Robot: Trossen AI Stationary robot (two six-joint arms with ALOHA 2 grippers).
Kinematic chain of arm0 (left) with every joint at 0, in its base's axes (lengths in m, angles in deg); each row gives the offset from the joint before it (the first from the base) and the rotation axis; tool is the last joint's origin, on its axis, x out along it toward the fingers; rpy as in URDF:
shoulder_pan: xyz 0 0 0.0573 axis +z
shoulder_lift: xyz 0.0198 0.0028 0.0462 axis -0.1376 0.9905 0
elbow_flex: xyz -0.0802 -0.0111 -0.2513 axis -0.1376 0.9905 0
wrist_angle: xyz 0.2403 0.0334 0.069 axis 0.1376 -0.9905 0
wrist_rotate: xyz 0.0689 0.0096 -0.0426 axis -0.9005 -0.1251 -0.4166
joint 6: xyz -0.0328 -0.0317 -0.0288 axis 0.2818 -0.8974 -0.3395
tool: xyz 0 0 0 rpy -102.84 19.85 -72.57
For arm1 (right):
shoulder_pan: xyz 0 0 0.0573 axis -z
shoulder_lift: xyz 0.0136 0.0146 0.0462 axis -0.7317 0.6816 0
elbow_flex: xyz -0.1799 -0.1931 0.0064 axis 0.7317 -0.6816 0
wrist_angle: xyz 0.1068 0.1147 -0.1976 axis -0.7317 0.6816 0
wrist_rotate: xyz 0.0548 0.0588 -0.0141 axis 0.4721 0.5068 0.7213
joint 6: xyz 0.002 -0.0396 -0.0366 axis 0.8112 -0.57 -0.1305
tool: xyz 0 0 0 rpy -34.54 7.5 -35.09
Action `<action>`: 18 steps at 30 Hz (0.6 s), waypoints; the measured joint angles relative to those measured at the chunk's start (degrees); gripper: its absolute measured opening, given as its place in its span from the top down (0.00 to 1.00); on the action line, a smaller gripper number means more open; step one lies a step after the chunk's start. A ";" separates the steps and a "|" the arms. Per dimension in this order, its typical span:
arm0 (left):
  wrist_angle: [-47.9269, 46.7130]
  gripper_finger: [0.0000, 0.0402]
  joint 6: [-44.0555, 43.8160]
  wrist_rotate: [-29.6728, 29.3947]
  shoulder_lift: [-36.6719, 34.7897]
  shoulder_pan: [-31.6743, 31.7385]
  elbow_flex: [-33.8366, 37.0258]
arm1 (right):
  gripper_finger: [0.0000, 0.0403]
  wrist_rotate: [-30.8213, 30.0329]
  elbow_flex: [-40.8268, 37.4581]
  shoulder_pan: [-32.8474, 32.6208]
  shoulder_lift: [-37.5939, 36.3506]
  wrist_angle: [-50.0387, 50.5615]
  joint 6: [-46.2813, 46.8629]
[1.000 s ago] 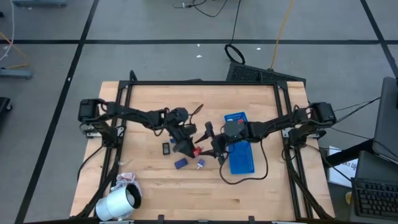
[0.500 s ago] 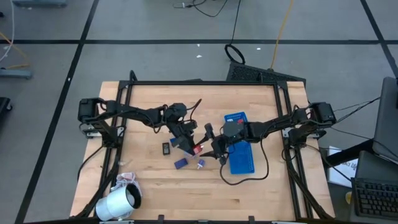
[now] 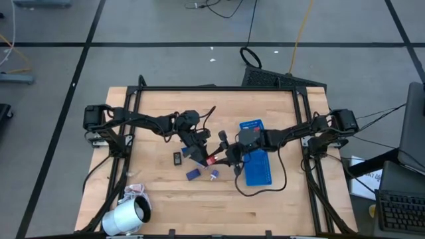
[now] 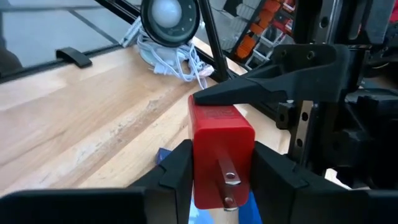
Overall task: Pick & Place Office items
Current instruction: Put the red charger adapter into the top blue bin
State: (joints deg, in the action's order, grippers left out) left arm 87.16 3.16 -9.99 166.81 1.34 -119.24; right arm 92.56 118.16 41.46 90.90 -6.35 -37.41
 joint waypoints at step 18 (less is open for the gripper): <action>-0.15 0.22 5.90 4.43 -6.57 8.40 0.01 | 0.71 -0.84 0.02 0.22 -5.77 10.89 12.02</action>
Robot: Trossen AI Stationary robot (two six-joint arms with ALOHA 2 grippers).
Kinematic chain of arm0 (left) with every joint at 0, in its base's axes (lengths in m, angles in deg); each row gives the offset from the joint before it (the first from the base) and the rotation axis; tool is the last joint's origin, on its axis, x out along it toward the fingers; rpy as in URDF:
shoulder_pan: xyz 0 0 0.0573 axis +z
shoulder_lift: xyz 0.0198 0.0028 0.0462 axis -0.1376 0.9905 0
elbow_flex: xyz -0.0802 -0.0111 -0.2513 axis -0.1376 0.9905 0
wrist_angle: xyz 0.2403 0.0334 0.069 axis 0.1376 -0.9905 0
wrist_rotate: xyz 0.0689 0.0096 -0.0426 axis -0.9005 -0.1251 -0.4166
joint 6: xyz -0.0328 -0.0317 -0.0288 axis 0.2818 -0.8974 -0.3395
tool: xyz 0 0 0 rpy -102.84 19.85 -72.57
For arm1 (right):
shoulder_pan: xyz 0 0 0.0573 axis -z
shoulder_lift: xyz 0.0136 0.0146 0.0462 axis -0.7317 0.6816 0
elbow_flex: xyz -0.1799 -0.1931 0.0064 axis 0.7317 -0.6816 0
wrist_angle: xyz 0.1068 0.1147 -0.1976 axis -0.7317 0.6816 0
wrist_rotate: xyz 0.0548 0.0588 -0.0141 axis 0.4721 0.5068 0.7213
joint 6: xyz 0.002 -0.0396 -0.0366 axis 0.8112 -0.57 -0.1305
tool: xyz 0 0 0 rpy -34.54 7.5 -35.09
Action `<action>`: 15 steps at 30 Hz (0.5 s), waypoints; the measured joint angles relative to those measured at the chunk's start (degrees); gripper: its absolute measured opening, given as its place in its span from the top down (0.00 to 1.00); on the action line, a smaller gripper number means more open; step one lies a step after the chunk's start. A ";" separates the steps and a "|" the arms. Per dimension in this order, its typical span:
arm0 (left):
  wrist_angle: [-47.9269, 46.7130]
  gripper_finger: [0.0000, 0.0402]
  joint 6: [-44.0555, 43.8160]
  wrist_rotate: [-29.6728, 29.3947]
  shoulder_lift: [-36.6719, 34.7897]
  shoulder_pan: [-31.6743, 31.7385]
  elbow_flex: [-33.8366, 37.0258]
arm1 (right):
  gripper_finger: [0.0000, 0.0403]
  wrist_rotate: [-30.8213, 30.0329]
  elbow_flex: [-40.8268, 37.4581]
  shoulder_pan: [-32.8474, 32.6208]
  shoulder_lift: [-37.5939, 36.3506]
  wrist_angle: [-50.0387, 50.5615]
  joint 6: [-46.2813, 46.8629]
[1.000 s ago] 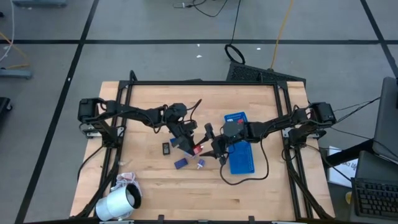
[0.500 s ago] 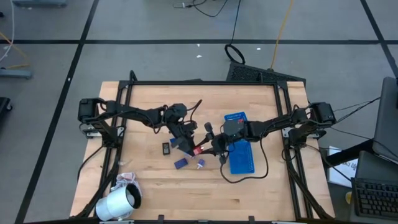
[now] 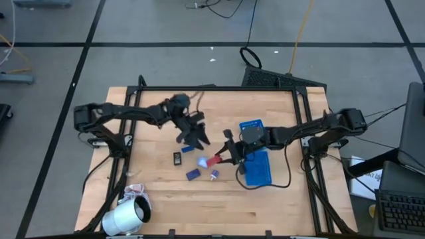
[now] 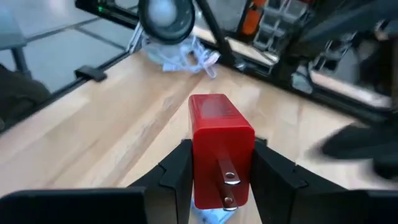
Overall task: Pick & Place Office items
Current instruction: Put the red charger adapter into the top blue bin
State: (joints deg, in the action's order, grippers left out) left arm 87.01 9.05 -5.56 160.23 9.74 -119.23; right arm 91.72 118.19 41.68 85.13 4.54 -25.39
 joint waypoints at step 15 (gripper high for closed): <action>-27.35 0.23 22.98 -43.82 -36.59 -0.16 5.96 | 0.71 -0.63 -0.09 -0.02 -10.48 11.22 5.50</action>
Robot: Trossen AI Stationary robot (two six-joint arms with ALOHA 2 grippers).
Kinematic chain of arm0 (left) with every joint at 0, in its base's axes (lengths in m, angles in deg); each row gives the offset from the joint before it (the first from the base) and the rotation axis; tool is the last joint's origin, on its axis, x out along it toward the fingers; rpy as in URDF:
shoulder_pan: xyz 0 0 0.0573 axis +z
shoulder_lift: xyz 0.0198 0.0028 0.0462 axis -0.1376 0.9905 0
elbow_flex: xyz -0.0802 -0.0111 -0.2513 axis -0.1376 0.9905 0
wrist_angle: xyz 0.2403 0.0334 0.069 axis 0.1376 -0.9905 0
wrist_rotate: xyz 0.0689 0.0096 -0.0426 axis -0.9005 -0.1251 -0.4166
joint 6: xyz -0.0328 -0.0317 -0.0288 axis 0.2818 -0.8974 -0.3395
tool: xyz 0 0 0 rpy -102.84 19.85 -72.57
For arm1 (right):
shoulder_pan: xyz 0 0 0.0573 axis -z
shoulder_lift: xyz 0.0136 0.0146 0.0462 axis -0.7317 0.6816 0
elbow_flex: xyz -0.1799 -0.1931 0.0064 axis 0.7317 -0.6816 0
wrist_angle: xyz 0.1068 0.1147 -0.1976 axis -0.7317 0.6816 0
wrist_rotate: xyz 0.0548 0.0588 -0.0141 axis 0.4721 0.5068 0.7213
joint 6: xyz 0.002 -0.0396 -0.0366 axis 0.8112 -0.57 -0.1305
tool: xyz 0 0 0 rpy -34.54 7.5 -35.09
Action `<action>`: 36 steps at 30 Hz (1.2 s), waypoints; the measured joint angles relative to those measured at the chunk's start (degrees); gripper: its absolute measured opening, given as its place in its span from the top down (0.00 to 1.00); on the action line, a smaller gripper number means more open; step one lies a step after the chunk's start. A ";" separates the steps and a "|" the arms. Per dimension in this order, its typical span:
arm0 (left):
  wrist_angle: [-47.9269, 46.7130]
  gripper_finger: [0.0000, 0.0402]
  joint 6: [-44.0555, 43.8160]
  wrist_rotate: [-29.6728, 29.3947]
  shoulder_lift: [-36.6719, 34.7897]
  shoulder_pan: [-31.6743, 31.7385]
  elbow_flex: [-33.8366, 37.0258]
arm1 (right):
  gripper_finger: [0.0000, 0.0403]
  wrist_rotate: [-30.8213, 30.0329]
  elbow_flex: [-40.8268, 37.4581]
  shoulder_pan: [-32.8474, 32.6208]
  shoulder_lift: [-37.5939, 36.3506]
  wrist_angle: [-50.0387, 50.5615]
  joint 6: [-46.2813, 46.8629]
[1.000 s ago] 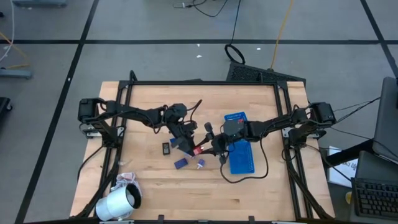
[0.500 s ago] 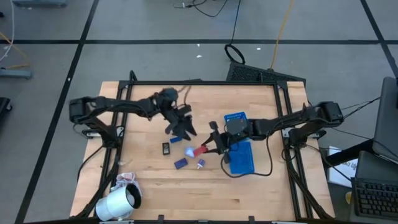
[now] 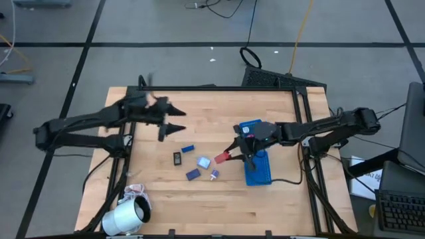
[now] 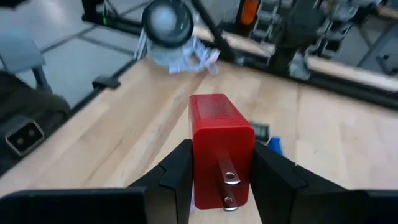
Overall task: Pick & Place Office items
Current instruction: Put the red charger adapter into the top blue bin
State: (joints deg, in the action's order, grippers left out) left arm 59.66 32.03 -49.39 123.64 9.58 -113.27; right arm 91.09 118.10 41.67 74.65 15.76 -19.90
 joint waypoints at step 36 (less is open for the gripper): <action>22.07 0.26 -4.98 -27.97 -36.96 -13.85 39.25 | 0.71 -7.44 -9.20 2.67 -13.60 -5.92 2.30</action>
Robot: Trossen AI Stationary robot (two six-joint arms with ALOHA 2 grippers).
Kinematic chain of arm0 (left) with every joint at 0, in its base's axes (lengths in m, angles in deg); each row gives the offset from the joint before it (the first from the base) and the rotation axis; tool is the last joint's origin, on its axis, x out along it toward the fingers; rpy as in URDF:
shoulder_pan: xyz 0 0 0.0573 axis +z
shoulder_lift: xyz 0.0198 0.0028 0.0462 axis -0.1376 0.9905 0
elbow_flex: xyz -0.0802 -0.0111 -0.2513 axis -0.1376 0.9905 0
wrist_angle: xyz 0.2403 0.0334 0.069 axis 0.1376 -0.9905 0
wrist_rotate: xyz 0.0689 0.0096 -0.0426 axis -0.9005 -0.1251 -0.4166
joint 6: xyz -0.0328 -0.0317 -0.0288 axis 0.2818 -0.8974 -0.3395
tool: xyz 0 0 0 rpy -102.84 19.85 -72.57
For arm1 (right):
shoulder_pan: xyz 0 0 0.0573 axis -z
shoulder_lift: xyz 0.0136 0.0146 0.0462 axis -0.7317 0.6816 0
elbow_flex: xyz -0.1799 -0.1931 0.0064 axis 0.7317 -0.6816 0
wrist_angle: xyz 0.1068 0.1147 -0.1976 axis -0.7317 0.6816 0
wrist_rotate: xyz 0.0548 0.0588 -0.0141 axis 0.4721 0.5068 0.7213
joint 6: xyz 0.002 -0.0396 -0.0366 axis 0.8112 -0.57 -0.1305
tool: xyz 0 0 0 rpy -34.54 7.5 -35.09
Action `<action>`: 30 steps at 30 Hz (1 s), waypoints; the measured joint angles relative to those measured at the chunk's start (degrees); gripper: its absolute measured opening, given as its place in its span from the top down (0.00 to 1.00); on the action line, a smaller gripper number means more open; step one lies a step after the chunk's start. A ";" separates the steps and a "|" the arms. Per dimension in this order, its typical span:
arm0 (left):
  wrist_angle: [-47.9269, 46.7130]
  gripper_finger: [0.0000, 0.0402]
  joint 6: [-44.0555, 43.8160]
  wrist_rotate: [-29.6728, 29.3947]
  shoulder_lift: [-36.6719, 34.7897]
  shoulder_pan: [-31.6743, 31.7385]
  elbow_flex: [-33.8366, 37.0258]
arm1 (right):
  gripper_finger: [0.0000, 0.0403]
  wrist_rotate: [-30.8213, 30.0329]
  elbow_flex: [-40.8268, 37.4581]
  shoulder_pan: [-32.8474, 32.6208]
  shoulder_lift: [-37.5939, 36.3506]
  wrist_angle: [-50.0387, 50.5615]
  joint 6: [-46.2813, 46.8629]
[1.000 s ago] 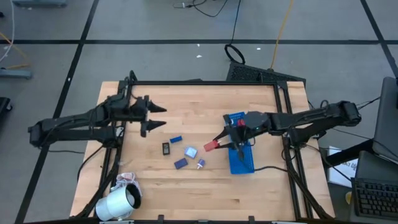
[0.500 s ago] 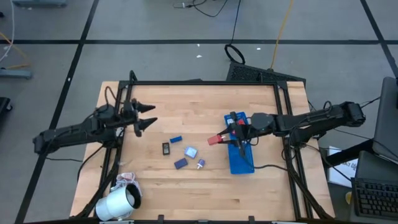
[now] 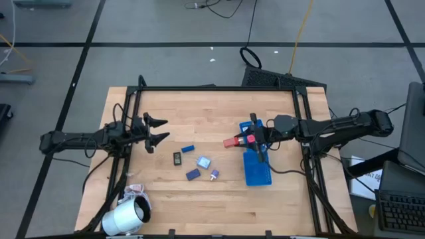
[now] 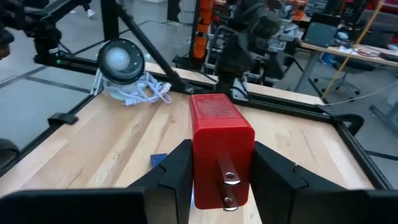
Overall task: Pick & Place Office items
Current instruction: Put the red charger adapter into the top blue bin
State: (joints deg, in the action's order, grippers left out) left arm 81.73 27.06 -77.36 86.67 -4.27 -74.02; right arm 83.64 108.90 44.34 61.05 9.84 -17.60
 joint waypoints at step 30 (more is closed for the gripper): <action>-9.57 0.25 15.12 -13.32 2.07 -5.95 1.76 | 0.71 -2.93 0.00 1.29 -0.09 1.20 3.10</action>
State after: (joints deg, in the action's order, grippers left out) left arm 72.16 42.18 -90.68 88.75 -10.22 -72.26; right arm 80.72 108.90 45.63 60.96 11.05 -14.50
